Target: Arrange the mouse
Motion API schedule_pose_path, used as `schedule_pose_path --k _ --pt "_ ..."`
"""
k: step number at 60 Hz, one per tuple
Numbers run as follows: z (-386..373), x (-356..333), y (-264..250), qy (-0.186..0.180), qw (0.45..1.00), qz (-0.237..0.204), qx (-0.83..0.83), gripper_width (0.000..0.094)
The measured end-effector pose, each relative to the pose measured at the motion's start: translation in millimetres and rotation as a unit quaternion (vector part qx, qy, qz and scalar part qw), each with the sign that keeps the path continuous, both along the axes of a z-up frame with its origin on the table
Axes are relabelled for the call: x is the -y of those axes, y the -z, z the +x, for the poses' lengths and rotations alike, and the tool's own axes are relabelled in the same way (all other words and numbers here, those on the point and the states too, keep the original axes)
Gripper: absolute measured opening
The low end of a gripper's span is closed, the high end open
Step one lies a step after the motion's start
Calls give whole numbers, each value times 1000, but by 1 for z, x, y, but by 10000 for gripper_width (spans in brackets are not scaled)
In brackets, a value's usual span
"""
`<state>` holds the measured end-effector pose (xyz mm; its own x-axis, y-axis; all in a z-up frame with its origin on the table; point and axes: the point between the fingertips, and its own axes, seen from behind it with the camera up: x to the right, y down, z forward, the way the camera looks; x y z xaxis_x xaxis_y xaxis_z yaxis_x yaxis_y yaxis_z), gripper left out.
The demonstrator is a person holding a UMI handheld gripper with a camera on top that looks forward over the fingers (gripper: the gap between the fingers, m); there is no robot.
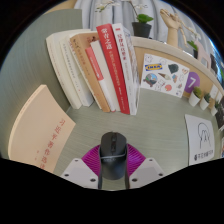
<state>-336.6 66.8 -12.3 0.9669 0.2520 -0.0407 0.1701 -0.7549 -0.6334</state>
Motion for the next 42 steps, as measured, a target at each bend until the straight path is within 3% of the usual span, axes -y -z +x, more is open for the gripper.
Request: schedule_pose_path --k 8,24,31,42 --pt "35 -18 -57 -2 999 41 -29 302" --pt "203 -64 -199 20 985 169 4 302" --pt "279 -77 -198 54 983 176 9 302" --pt "361 -87 -129 80 989 120 20 300"
